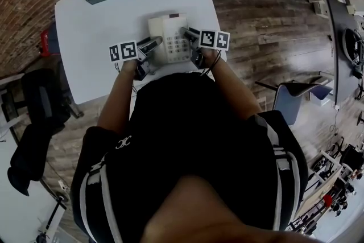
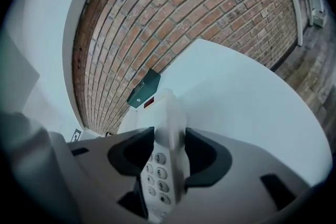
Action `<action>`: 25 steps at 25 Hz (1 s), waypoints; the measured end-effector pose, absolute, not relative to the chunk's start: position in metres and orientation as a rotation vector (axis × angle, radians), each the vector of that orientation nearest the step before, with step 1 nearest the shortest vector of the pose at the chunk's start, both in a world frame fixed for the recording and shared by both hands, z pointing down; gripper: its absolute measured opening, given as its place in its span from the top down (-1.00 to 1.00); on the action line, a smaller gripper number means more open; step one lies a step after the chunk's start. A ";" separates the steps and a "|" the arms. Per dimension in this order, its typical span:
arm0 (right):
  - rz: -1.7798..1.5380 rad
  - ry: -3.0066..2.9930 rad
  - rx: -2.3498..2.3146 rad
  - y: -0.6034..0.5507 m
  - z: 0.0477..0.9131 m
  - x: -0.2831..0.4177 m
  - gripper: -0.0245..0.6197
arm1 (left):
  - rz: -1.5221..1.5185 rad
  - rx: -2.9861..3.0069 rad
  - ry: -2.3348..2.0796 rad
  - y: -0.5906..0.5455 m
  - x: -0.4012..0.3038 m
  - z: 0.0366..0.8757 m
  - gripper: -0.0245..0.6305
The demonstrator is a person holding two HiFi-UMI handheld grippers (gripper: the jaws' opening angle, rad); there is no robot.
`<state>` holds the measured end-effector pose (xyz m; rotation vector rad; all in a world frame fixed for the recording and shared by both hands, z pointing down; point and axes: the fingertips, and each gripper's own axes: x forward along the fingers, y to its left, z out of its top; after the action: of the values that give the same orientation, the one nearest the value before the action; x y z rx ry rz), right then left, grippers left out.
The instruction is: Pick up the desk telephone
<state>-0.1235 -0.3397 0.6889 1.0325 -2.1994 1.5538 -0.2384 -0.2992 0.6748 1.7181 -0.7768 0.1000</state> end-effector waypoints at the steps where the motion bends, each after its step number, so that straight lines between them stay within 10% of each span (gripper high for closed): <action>1: 1.540 -2.197 1.027 -0.339 0.689 -0.123 0.40 | 0.104 1.715 -0.776 -0.299 -0.239 0.675 -0.03; 25: 1.177 -2.484 1.118 -0.362 0.572 -0.120 0.45 | 0.097 2.036 -0.905 -0.318 -0.234 0.565 0.06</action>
<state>-0.1198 -0.3618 0.5723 1.1184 -2.4842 1.1768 -0.2344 -0.3180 0.5648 2.0359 -0.9054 0.0973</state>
